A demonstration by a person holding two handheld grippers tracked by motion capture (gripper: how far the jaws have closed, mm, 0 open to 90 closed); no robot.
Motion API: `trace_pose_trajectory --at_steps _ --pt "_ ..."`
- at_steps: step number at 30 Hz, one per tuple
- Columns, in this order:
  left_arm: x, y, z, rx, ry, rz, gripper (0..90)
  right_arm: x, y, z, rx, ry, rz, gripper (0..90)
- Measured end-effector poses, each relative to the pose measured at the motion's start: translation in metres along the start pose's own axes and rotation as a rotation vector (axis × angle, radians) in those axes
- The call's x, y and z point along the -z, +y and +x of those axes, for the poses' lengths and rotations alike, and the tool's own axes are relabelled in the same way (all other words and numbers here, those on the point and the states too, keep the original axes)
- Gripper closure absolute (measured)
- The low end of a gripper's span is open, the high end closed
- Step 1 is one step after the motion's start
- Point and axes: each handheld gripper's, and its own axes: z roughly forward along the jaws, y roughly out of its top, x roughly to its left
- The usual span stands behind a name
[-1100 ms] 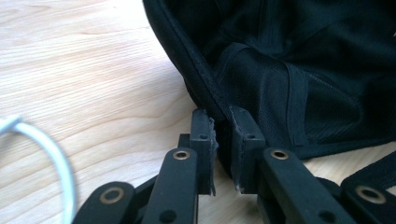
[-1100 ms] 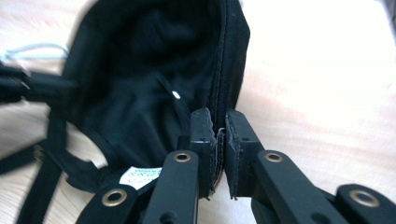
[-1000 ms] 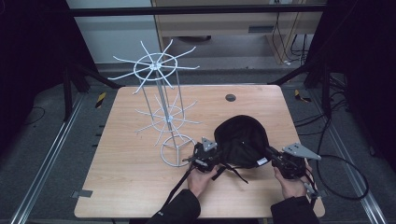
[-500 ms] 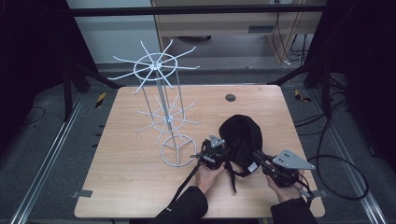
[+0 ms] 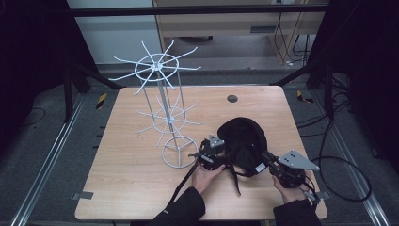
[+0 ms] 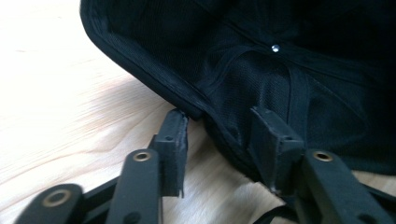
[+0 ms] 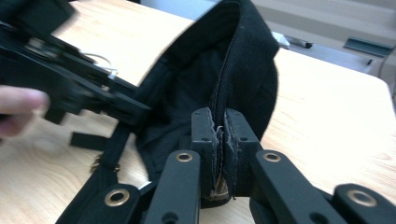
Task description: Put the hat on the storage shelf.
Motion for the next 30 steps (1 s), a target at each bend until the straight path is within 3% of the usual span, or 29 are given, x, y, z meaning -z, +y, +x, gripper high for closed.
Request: trace_pose_trajectory --at_steps 6,11,16,18,25,30 --pt "0.029 0.013 -0.008 -0.016 -0.033 -0.068 49.4 0.004 0.000 -0.004 -0.012 -0.029 -0.007 84.1" --pt "0.042 0.032 -0.023 -0.039 -0.077 -0.121 45.6 0.003 -0.002 -0.002 0.005 -0.024 -0.001 84.1" --pt "0.037 0.050 -0.035 -0.061 -0.087 -0.136 41.3 0.003 -0.003 0.003 0.033 -0.012 0.004 84.1" --pt "0.033 0.055 -0.040 -0.039 -0.110 -0.145 41.0 0.002 -0.005 0.004 0.034 -0.008 0.010 84.0" --pt "0.025 0.068 -0.052 -0.035 -0.141 -0.170 38.9 0.001 -0.007 0.004 0.028 0.006 0.023 83.9" --pt "0.019 0.075 -0.056 -0.024 -0.135 -0.172 37.1 -0.001 -0.007 0.007 0.043 0.024 0.025 83.9"
